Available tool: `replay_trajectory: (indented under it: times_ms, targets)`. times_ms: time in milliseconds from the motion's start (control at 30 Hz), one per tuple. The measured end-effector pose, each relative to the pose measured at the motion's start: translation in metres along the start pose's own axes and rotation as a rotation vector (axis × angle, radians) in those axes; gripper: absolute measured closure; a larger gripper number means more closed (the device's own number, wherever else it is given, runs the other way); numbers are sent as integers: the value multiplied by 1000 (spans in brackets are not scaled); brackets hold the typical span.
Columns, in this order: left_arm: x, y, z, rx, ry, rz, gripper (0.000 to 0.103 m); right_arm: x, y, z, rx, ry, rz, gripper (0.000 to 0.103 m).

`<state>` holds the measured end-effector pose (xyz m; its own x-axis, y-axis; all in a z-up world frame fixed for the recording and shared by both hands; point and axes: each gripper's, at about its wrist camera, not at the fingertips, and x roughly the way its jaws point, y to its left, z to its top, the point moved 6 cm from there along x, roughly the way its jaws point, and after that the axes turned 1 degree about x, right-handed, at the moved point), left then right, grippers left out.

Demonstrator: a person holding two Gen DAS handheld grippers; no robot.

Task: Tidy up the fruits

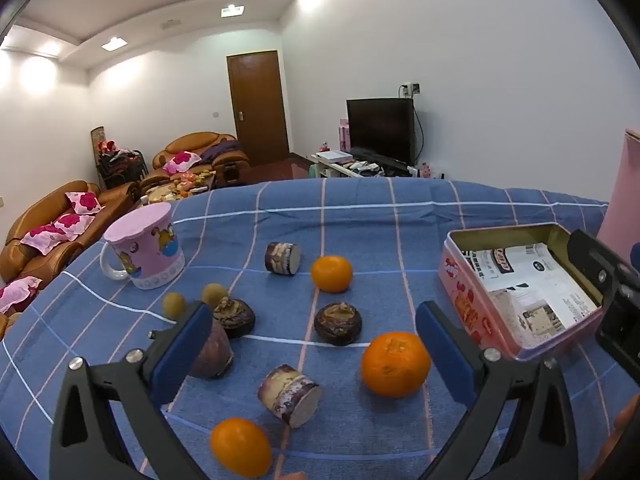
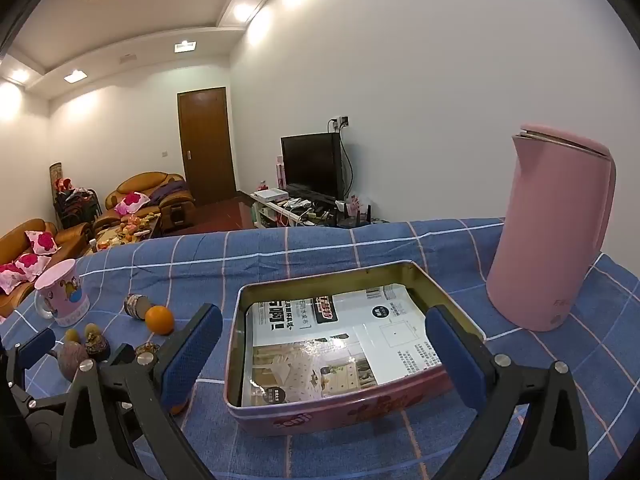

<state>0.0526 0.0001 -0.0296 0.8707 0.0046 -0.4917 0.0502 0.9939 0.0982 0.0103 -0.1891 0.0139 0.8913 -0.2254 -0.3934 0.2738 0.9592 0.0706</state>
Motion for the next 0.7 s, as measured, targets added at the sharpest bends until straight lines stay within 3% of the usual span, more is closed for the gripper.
replay_trajectory:
  times_ms: [700]
  targets:
    - [-4,-2,0,-7,-16,-20,0,0,2,-1,-12,16,-3,1]
